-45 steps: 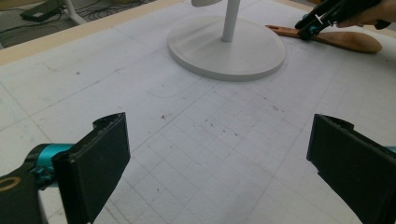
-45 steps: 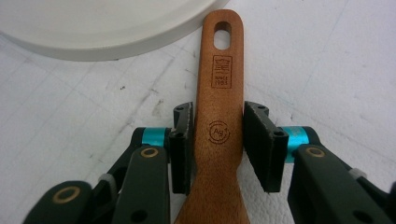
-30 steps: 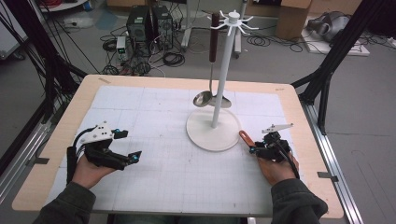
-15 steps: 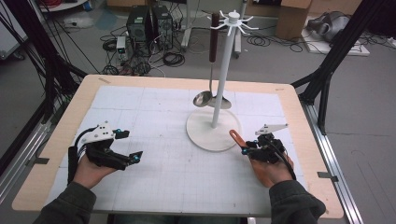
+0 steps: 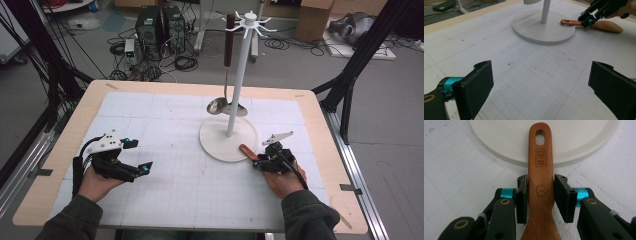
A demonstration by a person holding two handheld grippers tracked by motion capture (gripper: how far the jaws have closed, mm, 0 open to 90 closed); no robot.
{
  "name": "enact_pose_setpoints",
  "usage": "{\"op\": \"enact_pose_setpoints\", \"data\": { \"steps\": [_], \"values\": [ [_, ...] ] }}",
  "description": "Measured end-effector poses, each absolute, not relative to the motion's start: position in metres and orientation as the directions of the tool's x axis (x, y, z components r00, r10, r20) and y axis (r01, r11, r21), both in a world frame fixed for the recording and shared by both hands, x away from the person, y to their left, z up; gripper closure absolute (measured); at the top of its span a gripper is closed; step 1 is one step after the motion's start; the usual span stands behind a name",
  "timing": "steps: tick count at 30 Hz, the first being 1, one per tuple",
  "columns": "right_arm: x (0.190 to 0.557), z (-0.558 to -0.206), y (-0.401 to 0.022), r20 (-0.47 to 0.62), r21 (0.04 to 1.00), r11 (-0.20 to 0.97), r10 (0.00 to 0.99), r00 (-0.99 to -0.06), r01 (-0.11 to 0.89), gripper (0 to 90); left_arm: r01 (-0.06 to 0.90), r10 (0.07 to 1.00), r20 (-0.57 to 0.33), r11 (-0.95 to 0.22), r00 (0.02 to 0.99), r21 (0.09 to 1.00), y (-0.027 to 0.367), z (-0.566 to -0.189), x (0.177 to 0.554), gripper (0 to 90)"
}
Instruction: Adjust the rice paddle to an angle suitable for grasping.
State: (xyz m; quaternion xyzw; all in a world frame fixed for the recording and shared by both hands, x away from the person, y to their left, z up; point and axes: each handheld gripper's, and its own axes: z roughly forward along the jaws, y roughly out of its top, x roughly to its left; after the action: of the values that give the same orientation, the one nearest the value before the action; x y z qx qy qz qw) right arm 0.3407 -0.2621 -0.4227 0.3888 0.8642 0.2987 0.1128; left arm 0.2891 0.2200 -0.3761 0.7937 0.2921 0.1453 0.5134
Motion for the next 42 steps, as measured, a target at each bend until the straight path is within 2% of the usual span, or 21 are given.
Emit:
{"op": "enact_pose_setpoints", "data": {
  "steps": [7,15,27,42],
  "values": [
    [0.342,-0.428,-0.259,0.022,0.573,0.541,0.741,-0.671,0.616,61.5,0.314,0.613,-0.068,-0.304,0.787,0.9,0.22,-0.376,0.289,6.5],
    [0.341,-0.426,-0.258,0.022,0.573,0.552,0.728,-0.685,0.606,65.4,0.32,0.613,-0.075,-0.301,0.787,0.898,0.22,-0.376,0.289,6.6],
    [0.329,-0.401,-0.249,0.092,0.68,0.487,0.684,-0.723,0.548,65.7,0.324,0.602,-0.087,-0.297,0.794,0.899,0.214,-0.373,0.289,7.2],
    [0.313,-0.377,-0.198,0.108,0.765,0.484,0.554,-0.826,0.425,65.7,0.319,0.561,-0.103,-0.302,0.821,0.899,0.199,-0.365,0.289,10.8]
  ]
}}
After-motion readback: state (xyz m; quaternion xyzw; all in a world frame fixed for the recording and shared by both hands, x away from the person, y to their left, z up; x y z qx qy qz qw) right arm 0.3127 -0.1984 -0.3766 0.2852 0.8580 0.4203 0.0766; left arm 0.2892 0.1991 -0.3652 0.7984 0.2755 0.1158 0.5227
